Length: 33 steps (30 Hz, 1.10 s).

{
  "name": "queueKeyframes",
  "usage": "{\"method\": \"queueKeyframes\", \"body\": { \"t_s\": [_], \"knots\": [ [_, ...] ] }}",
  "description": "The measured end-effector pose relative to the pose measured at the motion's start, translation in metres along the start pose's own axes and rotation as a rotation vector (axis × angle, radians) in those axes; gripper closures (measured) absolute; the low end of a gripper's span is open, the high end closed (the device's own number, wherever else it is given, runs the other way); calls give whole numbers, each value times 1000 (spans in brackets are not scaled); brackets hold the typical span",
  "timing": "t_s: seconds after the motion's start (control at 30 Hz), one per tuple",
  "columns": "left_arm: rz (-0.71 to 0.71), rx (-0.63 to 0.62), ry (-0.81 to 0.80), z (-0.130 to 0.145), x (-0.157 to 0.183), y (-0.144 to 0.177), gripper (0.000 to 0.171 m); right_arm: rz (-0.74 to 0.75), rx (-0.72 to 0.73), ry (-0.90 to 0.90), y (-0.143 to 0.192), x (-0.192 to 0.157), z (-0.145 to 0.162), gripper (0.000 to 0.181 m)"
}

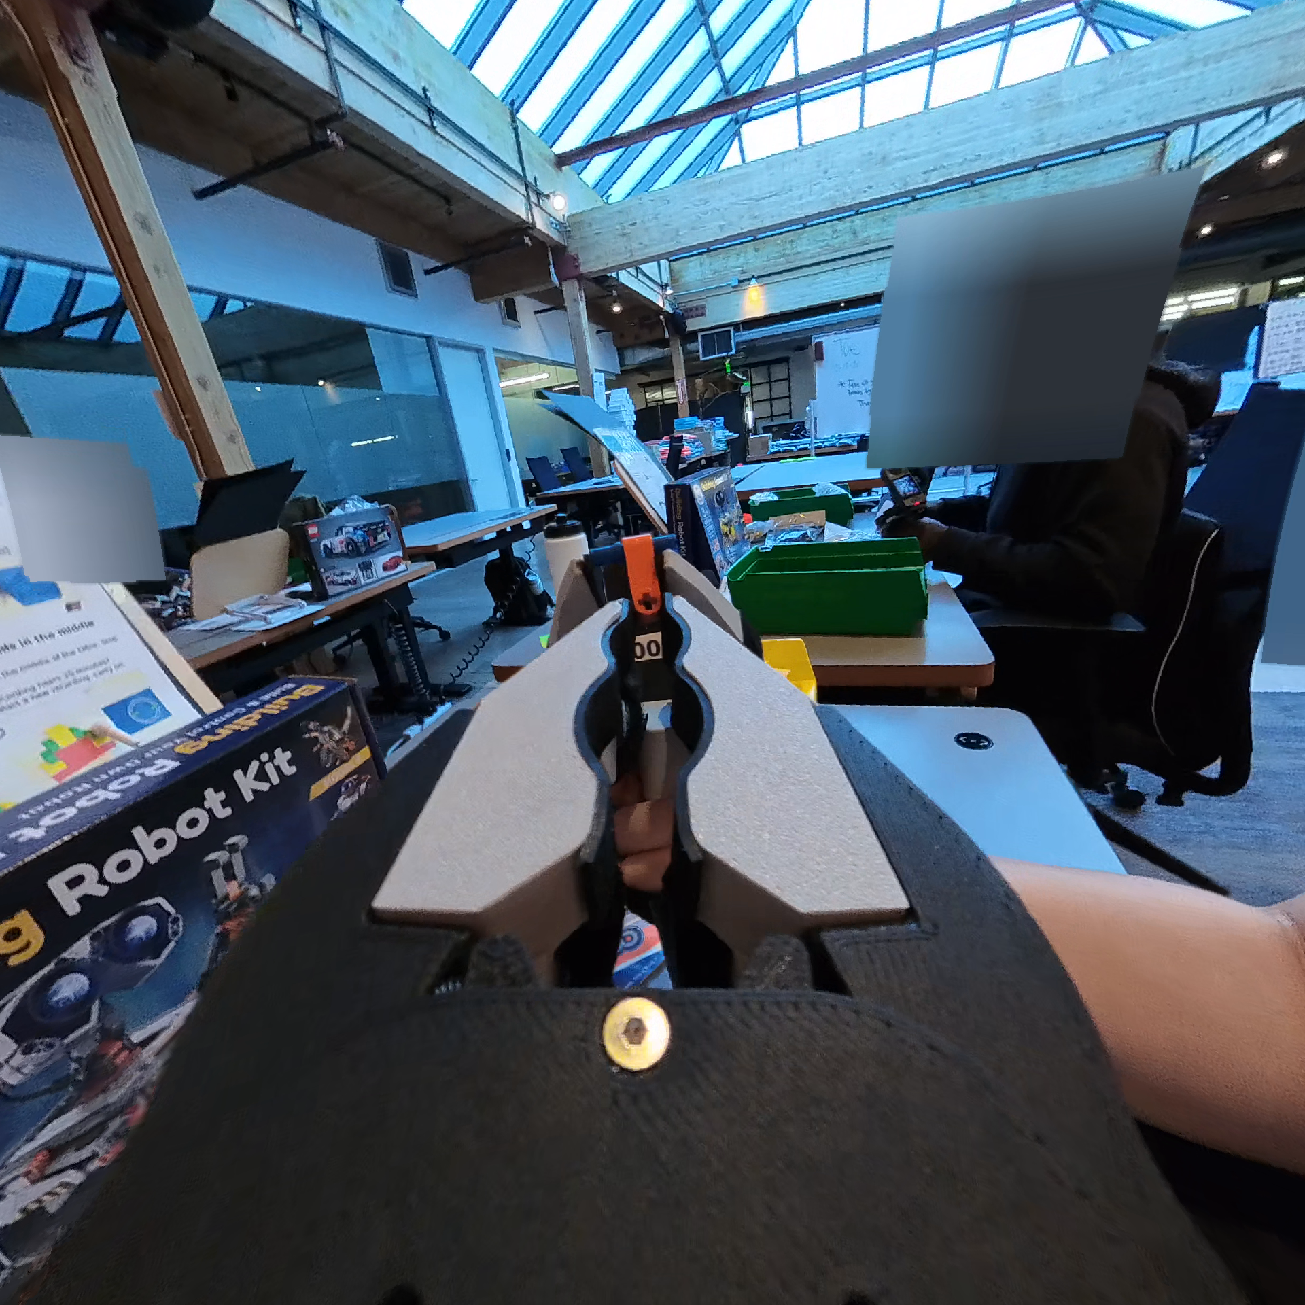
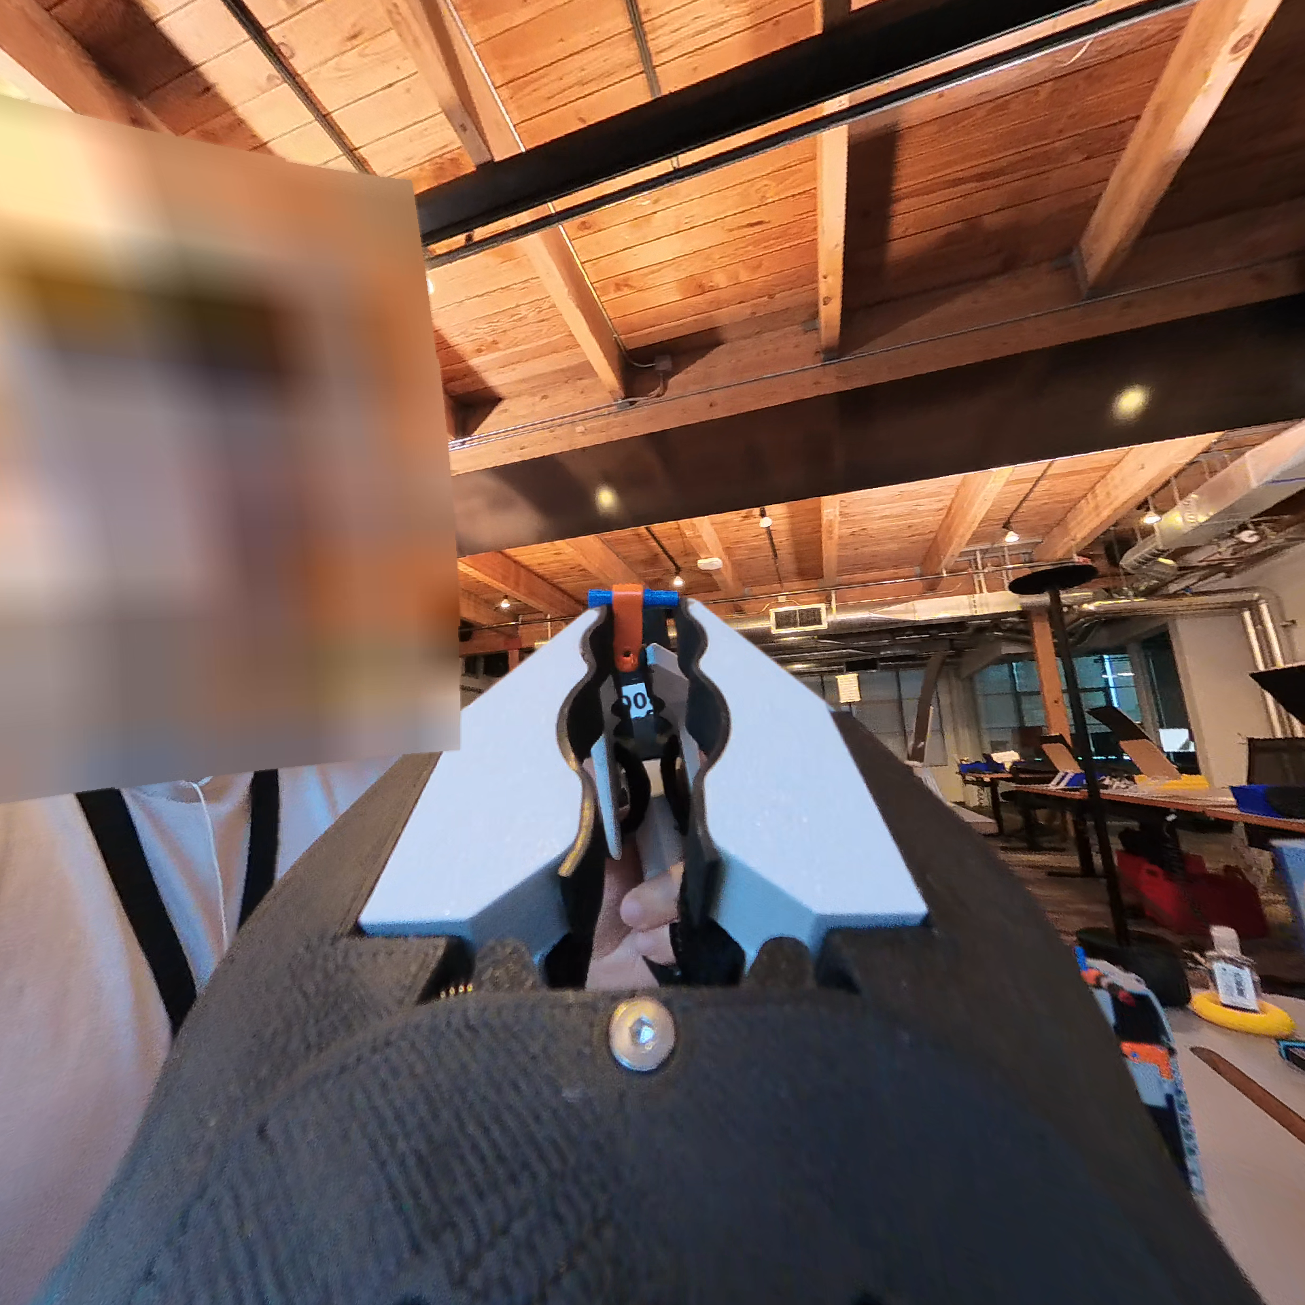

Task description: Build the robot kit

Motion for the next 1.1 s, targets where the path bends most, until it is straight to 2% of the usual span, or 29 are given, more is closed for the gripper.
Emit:
{"method": "queueKeyframes", "body": {
  "t_s": [0.37, 0.53, 0.57, 0.6, 0.73, 0.83, 0.93, 1.1],
  "knots": [
    [26, -11, -91, -13, 14, -1, 167, -103, 46, 18, -10, -11, 1, 166],
    [26, -37, -142, -13, 19, -2, 167, -169, 116, 10, -7, -10, 7, 167],
    [25, -48, -160, -13, 19, -2, 167, -200, 120, 10, -5, -11, 9, 175],
    [28, -56, -177, -12, 20, -2, 167, -207, 124, 8, -4, -11, 9, 175],
    [18, -56, -191, -14, 19, -1, 167, -194, 65, -61, -7, -10, 5, 174],
    [10, -45, -207, -13, 17, 0, 167, -126, 2, 17, -7, -13, 2, 170],
    [20, -41, -227, -14, 21, -1, 167, -63, -30, 101, -8, -15, -4, 149],
    [42, -40, -231, -16, 27, -3, 167, -100, -29, 215, -10, -27, -7, 162]
  ]
}}
Point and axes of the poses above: each gripper's, where its closed fingertips meet, y back along the fingers, z out of its underside, x = y × z across the jaws, the point moved 9 cm from there along y, back along the fingers, and after that the axes turned 10 degrees about x, right-handed, at the moved point
